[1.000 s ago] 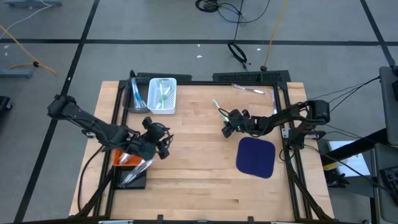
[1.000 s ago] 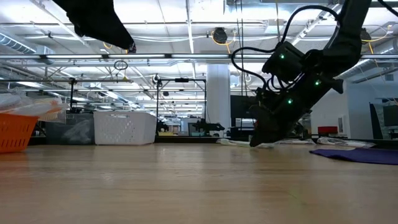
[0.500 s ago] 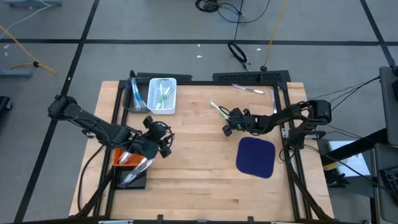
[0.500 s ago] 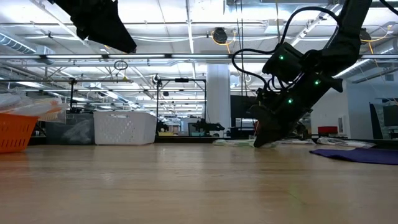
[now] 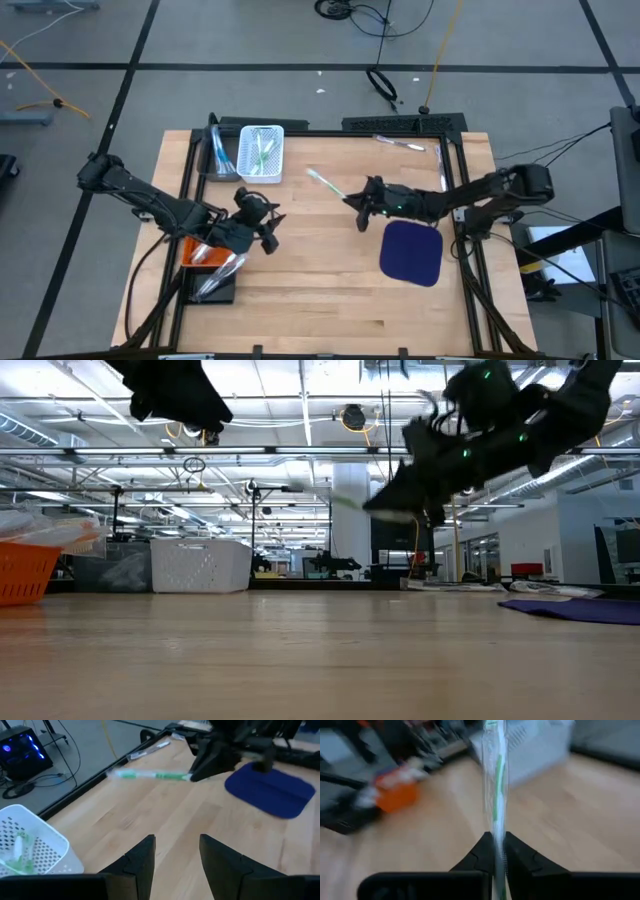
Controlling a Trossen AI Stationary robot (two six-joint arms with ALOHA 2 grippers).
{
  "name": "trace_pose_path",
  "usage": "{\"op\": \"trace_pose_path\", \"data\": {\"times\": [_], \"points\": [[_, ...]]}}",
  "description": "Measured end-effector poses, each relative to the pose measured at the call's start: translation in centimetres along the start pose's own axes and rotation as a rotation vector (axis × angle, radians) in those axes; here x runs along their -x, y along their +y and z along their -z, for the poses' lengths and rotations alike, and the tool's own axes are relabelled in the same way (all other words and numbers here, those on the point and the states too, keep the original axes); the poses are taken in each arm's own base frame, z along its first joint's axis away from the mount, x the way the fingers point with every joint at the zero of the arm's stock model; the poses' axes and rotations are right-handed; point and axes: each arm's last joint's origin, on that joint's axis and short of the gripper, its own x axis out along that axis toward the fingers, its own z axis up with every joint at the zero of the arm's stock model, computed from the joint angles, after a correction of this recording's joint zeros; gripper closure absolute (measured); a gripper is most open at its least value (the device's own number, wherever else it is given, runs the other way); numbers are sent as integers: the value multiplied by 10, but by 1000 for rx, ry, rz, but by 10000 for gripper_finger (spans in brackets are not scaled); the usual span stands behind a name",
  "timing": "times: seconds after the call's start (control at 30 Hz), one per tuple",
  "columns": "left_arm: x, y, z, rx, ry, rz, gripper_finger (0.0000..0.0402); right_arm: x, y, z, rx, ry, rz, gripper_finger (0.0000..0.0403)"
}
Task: Pick & Place Toothbrushes
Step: Put the green toothbrush into the white bin
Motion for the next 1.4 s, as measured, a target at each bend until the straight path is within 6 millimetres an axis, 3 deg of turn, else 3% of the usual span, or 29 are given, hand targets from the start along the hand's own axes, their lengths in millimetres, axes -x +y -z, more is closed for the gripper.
{"op": "trace_pose_path", "data": {"times": [0.3,0.5,0.63,1.13,1.3,1.4], "points": [[-8,-11,-10,38,-186,100,245,26,48,-20,93,-212,-224,387],[-13,-10,-21,81,-339,250,245,39,66,-25,130,-301,-316,387],[-15,-8,-29,105,-453,347,245,43,72,-26,138,-338,-341,387],[-77,-13,-25,135,-592,462,245,43,72,-26,138,-339,-339,387],[-85,-11,-26,132,-632,518,246,43,72,-26,140,-335,-338,387],[-88,-8,-26,139,-626,509,268,43,72,-25,142,-329,-336,387]]}}
